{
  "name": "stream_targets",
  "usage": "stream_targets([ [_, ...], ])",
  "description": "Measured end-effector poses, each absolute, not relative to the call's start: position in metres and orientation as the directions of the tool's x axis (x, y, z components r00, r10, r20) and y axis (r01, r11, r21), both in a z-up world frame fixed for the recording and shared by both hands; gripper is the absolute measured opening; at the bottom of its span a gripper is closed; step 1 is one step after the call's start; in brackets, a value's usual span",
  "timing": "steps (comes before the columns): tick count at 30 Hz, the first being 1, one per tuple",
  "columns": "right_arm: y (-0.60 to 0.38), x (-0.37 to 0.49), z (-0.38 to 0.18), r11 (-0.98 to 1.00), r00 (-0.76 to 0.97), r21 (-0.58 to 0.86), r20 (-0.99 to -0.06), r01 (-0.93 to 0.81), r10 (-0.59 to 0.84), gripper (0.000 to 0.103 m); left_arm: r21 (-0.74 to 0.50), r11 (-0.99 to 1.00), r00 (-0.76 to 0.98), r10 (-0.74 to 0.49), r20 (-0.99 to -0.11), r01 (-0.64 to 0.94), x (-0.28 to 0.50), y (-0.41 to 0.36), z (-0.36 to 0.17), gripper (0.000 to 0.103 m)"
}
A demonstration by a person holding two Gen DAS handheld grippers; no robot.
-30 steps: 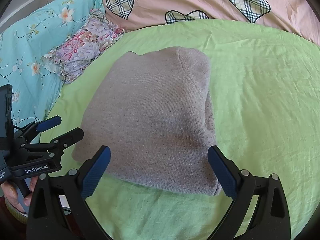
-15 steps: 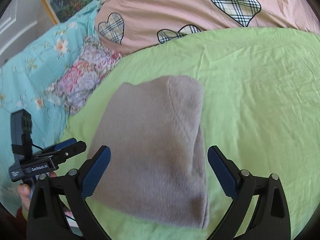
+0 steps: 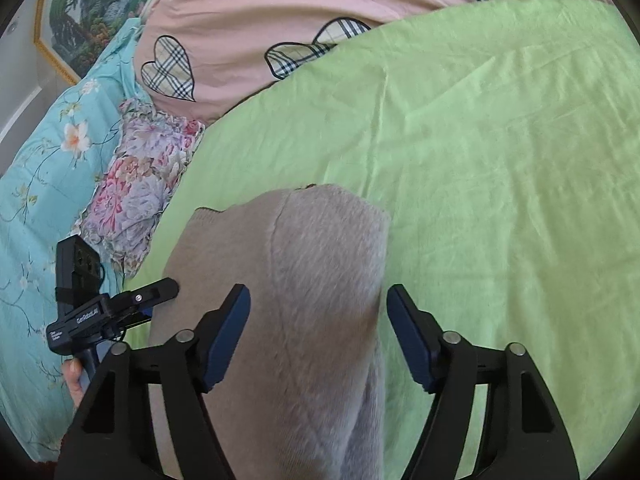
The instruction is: Fold small clothes
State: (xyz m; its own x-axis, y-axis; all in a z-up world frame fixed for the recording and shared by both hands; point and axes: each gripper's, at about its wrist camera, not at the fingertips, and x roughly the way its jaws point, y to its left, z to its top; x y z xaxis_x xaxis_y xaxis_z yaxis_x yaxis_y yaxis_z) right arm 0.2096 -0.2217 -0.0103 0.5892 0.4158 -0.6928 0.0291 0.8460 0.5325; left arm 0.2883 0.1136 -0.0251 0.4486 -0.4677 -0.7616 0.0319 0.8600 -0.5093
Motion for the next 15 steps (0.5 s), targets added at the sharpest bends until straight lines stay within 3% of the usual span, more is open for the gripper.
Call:
stream_targets([
  [1,-0.22,0.213,-0.014,0.844,0.581,0.535,-0.695,0.023,0.425,0.055,-0.515,0.857,0.447,-0.473,-0.759,0.034,0.295,0.114,-0.029,0.082],
  [2,-0.219,0.215,-0.017,0.843,0.577,0.538,-0.692,0.012,0.434,0.045,-0.517,0.855,0.452,-0.48,-0.752,0.045,0.302,0.113,-0.032,0.048],
  [3,-0.217,0.217,-0.018,0.842,0.58,0.539,-0.684,-0.005,0.442,0.035,-0.544,0.836,0.448,-0.516,-0.73,0.076,0.308,0.112,-0.033,0.027],
  [5,-0.217,0.217,-0.013,0.834,0.599,0.552,-0.658,-0.027,0.455,0.019,-0.52,0.85,0.488,-0.489,-0.723,0.082,0.31,0.11,-0.023,0.008],
  [9,-0.213,0.208,0.015,0.815,0.669,0.569,-0.564,-0.109,0.483,0.015,-0.446,0.888,0.579,-0.422,-0.697,0.11,0.304,0.11,-0.003,0.005],
  [15,-0.211,0.225,-0.024,0.852,0.619,0.523,-0.664,-0.015,0.419,0.015,-0.359,0.931,0.578,-0.327,-0.748,0.061,0.316,0.11,-0.026,0.002],
])
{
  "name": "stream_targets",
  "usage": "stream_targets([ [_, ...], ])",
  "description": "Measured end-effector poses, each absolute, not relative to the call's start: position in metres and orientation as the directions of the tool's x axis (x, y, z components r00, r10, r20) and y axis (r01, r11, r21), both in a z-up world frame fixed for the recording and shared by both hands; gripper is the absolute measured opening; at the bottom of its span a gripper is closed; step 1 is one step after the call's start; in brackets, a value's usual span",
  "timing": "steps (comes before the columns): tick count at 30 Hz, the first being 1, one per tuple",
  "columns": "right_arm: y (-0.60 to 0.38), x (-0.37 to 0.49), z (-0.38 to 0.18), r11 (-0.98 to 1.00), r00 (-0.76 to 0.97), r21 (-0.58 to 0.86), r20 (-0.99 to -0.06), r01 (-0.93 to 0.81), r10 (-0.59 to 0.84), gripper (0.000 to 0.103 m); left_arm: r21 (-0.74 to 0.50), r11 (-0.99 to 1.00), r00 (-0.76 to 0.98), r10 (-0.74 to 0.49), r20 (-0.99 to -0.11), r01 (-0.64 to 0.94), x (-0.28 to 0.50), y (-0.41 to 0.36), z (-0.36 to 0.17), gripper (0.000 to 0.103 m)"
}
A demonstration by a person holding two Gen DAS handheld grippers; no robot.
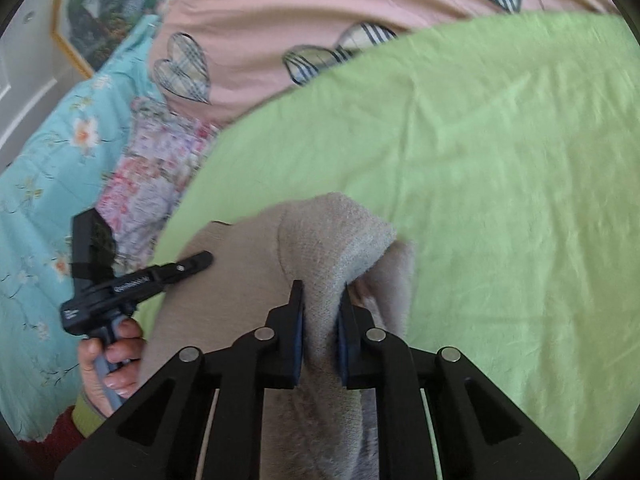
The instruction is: Fold small clothes
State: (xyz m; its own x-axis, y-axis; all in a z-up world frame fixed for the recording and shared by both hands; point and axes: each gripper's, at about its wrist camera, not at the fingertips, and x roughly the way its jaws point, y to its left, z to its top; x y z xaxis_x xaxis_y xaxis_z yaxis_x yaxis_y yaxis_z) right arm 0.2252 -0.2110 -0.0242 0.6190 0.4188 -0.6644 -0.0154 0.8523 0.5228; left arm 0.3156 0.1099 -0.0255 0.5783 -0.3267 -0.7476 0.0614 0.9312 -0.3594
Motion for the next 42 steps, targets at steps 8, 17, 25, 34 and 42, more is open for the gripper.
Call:
stream_targets([
  [8,-0.208,0.222,-0.022,0.87,0.631,0.493,-0.681,0.018,0.372,0.017,-0.329,0.944,0.584,-0.281,-0.762,0.025,0.316,0.112,-0.024,0.003],
  [17,-0.22,0.162,0.02,0.85,0.698,0.526,-0.62,0.03,0.358,0.024,-0.384,0.921,0.652,-0.33,-0.682,0.065,0.246,0.133,0.033,0.005],
  [25,-0.197,0.105,0.02,0.861,0.654,0.506,-0.634,-0.054,0.414,0.024,-0.414,0.875,0.611,-0.475,-0.633,0.251,0.135,0.088,0.046,0.005],
  [34,-0.192,0.105,-0.009,0.894,0.598,0.446,-0.707,-0.037,0.377,0.017,-0.384,0.891,0.505,-0.453,-0.734,0.241,0.115,0.063,-0.007,0.001],
  [42,-0.191,0.094,-0.003,0.897,0.613,0.438,-0.696,-0.051,0.375,0.019,-0.317,0.916,0.53,-0.402,-0.747,0.248,0.098,0.059,0.004,0.001],
])
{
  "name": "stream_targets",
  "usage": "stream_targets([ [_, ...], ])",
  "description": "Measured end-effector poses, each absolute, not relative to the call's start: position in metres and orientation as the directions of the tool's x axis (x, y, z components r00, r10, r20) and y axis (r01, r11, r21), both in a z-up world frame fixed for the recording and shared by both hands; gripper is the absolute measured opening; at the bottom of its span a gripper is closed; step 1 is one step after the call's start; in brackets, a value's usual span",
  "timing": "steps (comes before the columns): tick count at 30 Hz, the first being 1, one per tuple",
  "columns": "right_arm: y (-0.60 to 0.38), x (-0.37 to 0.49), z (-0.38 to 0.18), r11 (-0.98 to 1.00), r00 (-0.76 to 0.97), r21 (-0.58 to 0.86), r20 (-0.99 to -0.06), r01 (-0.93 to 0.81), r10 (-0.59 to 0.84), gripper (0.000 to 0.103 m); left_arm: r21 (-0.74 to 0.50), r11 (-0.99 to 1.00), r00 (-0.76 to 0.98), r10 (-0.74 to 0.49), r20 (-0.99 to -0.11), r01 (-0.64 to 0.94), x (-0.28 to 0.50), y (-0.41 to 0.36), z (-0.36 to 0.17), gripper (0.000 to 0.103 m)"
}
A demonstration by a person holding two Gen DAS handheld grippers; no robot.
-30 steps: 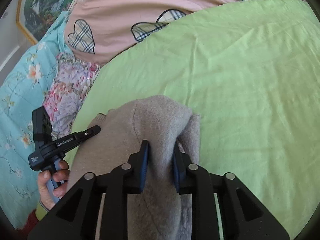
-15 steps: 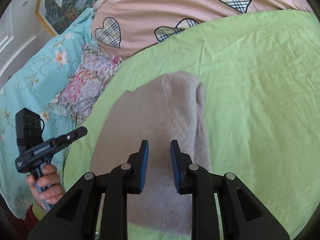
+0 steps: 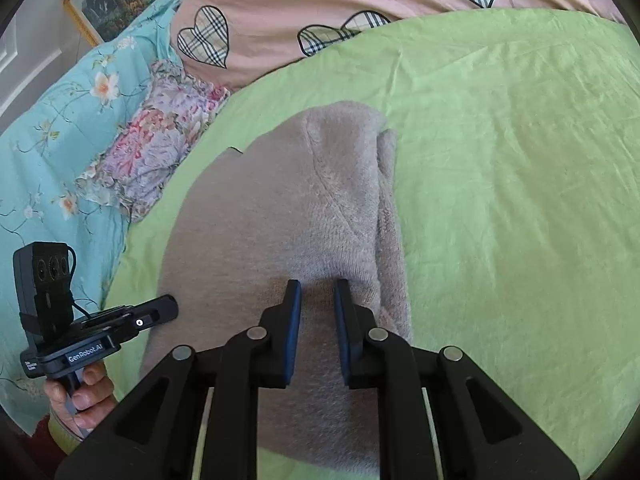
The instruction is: Fold small clothes
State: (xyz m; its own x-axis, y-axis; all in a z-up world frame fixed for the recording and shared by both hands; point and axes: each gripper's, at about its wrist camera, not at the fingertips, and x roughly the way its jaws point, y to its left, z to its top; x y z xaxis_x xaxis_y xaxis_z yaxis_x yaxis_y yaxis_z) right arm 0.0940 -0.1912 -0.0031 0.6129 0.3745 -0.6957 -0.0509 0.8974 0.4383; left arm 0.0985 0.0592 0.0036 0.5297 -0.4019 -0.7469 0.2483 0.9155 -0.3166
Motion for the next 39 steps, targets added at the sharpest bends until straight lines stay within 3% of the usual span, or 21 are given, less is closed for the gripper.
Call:
stream_targets([
  [6,-0.19,0.051,0.006,0.915,0.614,0.402,-0.712,-0.043,0.341,0.021,-0.221,0.954,0.558,-0.298,-0.775,0.204,0.058,0.063,0.008,0.015],
  [7,-0.189,0.045,0.007,0.919,0.613,0.393,-0.716,-0.041,0.333,0.022,-0.219,0.956,0.558,-0.293,-0.776,0.197,0.053,0.064,0.008,0.023],
  [9,-0.188,0.034,0.008,0.927,0.616,0.373,-0.722,-0.038,0.316,0.042,-0.213,0.96,0.563,-0.278,-0.778,0.18,0.04,0.067,0.009,0.04],
  [10,-0.187,0.027,0.009,0.93,0.622,0.366,-0.719,-0.04,0.309,0.046,-0.203,0.964,0.569,-0.265,-0.778,0.171,0.035,0.067,0.009,0.051],
  [14,-0.18,0.008,0.013,0.941,0.628,0.335,-0.722,-0.052,0.291,0.048,-0.135,0.98,0.598,-0.196,-0.777,0.146,0.013,0.063,0.014,0.07],
  [16,-0.175,0.0,0.013,0.95,0.625,0.307,-0.73,-0.061,0.276,0.05,-0.127,0.982,0.601,-0.188,-0.777,0.142,0.006,0.062,0.013,0.074],
  [20,-0.165,-0.013,0.011,0.96,0.617,0.271,-0.744,-0.074,0.258,0.076,-0.122,0.982,0.584,-0.185,-0.79,0.146,-0.005,0.058,0.008,0.076],
  [25,-0.156,-0.028,0.007,0.964,0.593,0.248,-0.763,-0.098,0.257,0.079,-0.067,0.986,0.583,-0.144,-0.8,0.153,-0.019,0.05,0.002,0.079],
  [32,-0.154,-0.035,0.002,0.968,0.591,0.234,-0.77,-0.089,0.24,0.094,-0.068,0.989,0.591,-0.134,-0.796,0.133,-0.022,0.055,0.004,0.083],
  [39,-0.151,-0.027,0.003,0.971,0.6,0.221,-0.766,-0.094,0.232,0.097,-0.02,0.996,0.587,-0.071,-0.806,0.093,-0.009,0.06,0.002,0.083],
])
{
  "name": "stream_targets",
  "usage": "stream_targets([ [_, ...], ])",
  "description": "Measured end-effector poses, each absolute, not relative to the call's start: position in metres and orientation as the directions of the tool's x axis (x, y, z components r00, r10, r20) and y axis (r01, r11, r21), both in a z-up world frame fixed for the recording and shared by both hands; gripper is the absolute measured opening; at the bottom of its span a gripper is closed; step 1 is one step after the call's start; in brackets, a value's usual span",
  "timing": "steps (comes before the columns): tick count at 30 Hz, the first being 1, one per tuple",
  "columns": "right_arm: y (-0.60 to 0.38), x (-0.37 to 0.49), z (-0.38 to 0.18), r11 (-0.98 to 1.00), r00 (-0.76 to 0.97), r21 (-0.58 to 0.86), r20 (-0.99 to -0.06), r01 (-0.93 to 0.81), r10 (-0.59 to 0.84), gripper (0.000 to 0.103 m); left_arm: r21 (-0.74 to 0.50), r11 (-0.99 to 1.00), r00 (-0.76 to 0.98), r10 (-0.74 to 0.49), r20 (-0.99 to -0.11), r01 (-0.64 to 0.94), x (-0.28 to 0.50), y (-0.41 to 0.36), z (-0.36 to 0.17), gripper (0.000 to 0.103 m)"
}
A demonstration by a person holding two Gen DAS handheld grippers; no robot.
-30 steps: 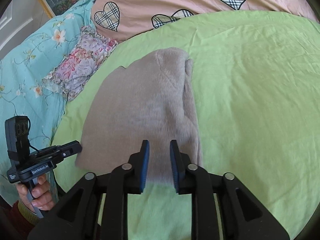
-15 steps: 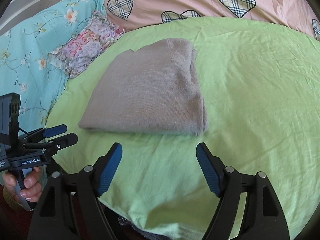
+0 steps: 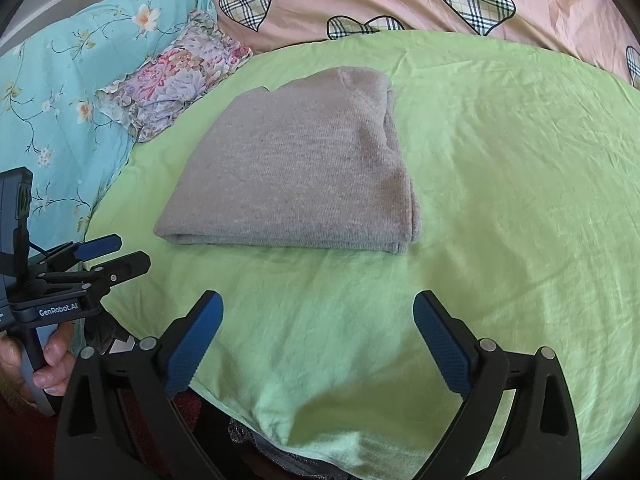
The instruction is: Fold small clothes
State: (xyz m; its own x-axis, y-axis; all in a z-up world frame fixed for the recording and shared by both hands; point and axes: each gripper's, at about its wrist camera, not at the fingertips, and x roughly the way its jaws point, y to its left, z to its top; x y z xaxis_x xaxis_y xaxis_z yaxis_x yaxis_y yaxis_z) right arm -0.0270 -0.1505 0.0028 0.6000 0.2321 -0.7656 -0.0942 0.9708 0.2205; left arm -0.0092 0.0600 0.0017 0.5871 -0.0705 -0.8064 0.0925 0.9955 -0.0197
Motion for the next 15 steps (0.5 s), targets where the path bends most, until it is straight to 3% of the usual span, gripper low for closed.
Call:
stream_targets([
  [15,-0.138,0.004,0.008,0.973,0.589,0.196,-0.775,-0.118,0.228,0.1,0.068,0.993,0.591,-0.003,-0.806,0.098,0.017,0.048,0.01,0.086],
])
